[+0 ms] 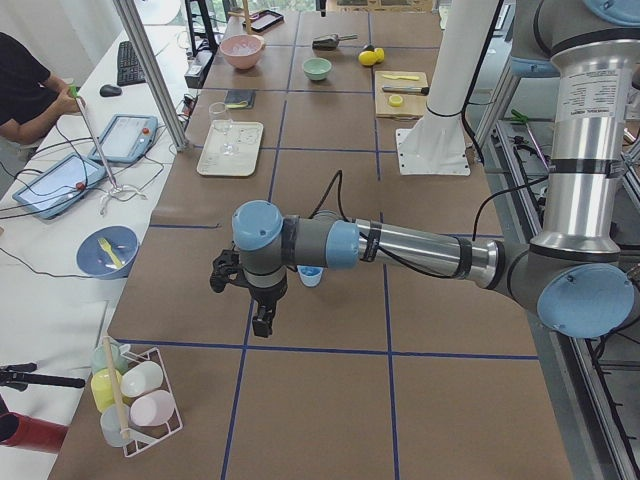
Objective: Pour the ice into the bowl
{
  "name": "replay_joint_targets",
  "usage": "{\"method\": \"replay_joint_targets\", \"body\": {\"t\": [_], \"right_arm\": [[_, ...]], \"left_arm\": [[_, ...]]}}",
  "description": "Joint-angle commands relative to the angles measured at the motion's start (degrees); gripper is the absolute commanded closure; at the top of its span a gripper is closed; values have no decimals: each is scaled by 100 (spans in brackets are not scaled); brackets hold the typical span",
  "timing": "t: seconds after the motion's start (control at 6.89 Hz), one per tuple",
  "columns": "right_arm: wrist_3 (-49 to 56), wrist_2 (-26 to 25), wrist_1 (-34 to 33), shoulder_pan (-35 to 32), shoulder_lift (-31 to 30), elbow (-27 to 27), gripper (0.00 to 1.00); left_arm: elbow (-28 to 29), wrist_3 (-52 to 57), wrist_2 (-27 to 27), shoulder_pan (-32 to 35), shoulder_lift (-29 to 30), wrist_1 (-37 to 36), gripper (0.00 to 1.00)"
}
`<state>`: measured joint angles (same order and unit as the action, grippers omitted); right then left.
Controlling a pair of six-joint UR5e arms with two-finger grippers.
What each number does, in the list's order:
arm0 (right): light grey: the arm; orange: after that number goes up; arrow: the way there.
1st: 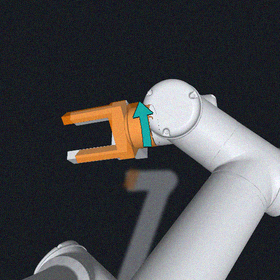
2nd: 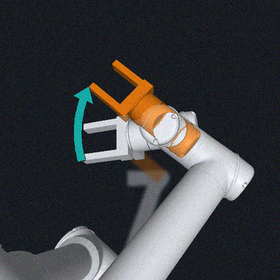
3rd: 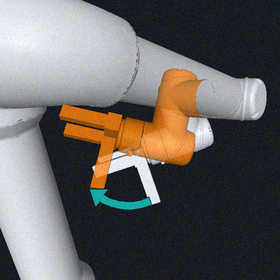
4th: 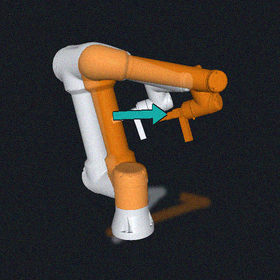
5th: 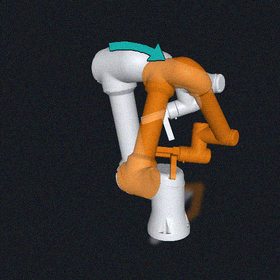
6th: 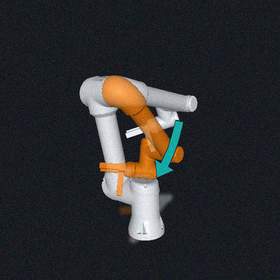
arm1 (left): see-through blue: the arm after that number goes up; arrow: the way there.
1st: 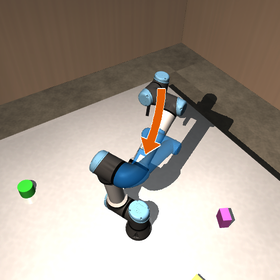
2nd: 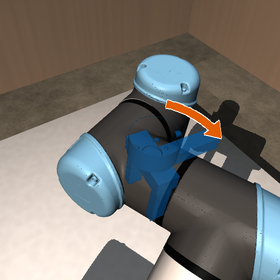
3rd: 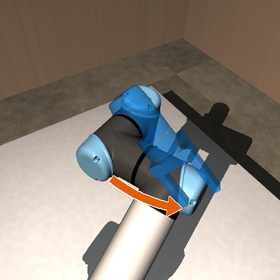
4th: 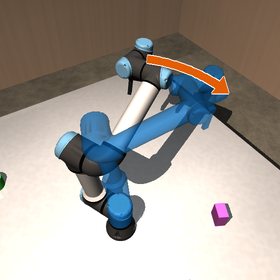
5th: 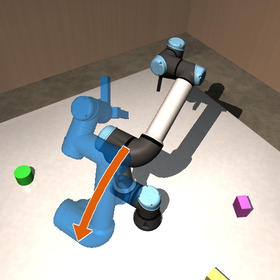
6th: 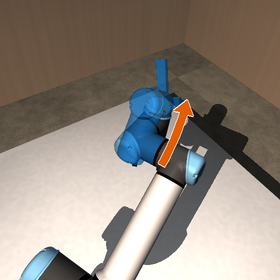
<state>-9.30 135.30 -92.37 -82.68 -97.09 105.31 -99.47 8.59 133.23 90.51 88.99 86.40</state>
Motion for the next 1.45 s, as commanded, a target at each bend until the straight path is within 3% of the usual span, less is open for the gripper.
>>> {"method": "replay_joint_targets", "body": {"t": [0.0,0.44,0.58,0.87,1.02,1.16,1.31], "right_arm": [[-10,83,26,-3,23,-19,0],[-54,118,611,496,50,-19,0],[-594,232,824,838,85,-37,0],[-1674,102,2137,1532,190,-674,0],[-2776,-238,2840,1944,495,-1105,0],[-3449,-859,3447,2323,524,-1283,8],[-3499,-918,3715,2335,516,-1398,10]], "left_arm": [[6,55,-7,-7,-57,97,0],[-12,99,80,-7,-128,106,0],[-20,108,80,-7,-137,97,0],[-20,108,80,-16,-145,132,0],[-20,116,89,-16,-145,132,0],[-29,116,80,-16,-145,132,0],[-29,116,80,-16,-145,132,0]]}}
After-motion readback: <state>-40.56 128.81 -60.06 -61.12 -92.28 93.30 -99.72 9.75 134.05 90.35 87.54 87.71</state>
